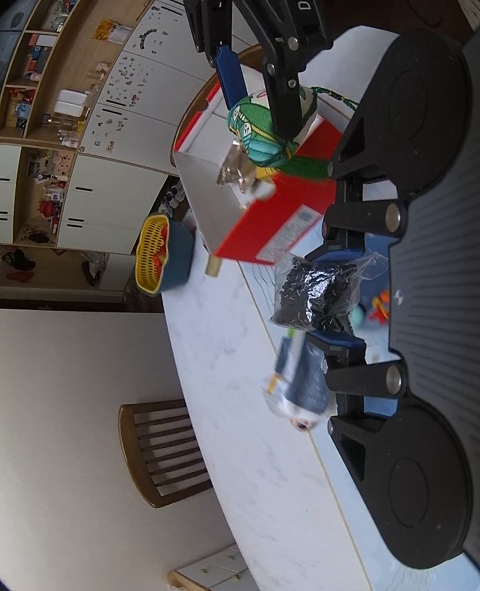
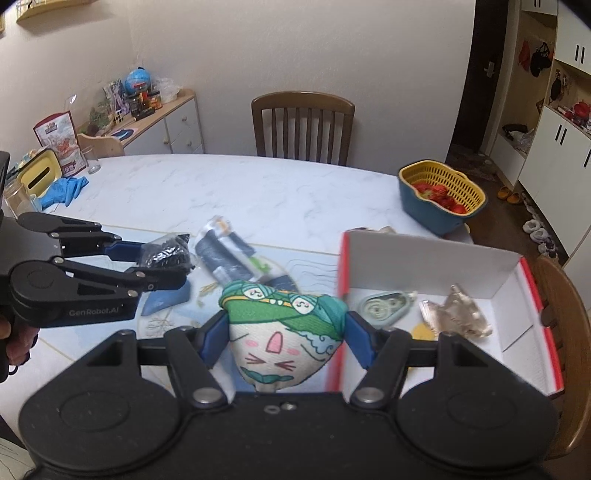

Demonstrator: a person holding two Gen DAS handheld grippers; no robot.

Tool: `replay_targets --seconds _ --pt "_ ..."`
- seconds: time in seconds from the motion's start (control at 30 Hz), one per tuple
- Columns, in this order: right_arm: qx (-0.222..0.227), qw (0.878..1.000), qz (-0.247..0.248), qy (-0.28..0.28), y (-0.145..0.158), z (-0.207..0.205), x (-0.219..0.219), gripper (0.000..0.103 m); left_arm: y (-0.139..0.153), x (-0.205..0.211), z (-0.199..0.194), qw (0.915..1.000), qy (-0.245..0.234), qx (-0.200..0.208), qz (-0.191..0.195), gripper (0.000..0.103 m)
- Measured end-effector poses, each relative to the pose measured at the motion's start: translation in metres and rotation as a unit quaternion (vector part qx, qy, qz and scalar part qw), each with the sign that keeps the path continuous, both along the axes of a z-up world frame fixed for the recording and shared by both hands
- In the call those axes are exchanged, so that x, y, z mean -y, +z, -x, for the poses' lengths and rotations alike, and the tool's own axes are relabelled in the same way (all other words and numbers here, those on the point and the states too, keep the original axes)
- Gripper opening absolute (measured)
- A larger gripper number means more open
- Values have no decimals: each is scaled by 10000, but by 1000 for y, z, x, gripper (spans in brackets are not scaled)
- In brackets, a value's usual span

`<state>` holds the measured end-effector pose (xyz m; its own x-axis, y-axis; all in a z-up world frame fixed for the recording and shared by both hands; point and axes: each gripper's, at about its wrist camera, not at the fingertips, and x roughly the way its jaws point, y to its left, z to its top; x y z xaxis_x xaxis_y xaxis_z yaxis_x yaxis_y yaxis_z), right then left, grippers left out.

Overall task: Organize objects
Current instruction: 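Carry bead bag in left tool into shoebox while right tool carries plush doll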

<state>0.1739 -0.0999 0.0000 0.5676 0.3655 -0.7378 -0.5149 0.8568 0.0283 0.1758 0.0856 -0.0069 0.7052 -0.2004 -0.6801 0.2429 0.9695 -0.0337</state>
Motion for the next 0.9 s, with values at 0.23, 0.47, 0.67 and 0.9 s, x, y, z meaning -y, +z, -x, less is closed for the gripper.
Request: replay_targets --seconds 0.23,0.47,0.67,0.9 --pt "154 9999 -32 62 9 -22 47 65 10 51 -17 10000 3 39 -61 36" --pt "241 9997 -27 45 10 -48 92 65 11 99 -36 9998 -41 64 -160 36" --pt "246 9997 19 -23 5 -69 123 65 8 134 -50 9996 -148 37 -232 36" --pt "288 9994 66 -176 -2 -93 157 66 -5 173 -69 9990 -288 -137 -305 36"
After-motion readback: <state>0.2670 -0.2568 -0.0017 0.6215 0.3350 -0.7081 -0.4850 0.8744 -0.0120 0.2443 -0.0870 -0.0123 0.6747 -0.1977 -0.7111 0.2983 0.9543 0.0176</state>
